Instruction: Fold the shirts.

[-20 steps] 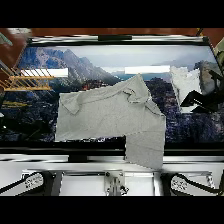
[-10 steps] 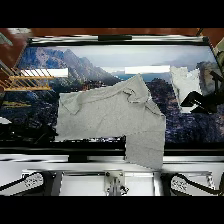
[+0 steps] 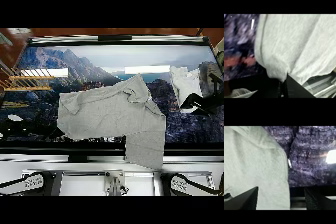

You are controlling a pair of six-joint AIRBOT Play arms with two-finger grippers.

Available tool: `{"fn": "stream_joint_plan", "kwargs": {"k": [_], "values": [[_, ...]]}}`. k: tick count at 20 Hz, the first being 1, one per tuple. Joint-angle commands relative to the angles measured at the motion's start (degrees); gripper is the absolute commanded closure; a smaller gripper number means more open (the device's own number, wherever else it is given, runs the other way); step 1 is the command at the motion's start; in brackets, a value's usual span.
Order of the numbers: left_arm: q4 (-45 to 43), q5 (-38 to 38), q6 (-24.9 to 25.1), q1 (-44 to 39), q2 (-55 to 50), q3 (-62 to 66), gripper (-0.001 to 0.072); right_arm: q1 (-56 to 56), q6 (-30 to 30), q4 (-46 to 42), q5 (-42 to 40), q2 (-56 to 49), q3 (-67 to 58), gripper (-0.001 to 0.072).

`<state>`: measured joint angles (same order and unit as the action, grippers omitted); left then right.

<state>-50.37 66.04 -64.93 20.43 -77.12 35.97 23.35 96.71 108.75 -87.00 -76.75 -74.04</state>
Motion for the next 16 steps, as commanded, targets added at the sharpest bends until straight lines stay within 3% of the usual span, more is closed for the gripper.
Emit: {"fn": "stream_joint_plan", "kwargs": {"k": [1,7,15,16], "values": [[1.79,-0.39,-0.24,-1.51,-0.26,0.09,0.0670,-0.02,0.42,0.09,0.33,0.00,5.46,0.0041],[1.73,1.75,0.83,-1.51,1.11,0.66,0.0671,0.02,4.90,3.41,7.72,-1.29,19.89,0.0067],[1.75,2.12,0.85,-1.51,1.79,0.66,0.0671,-0.02,6.91,9.53,11.56,-9.38,21.20,0.0076],[1.75,2.12,0.85,-1.51,1.84,0.66,0.0671,-0.02,6.88,9.51,11.80,-9.77,21.20,0.0157]]}}
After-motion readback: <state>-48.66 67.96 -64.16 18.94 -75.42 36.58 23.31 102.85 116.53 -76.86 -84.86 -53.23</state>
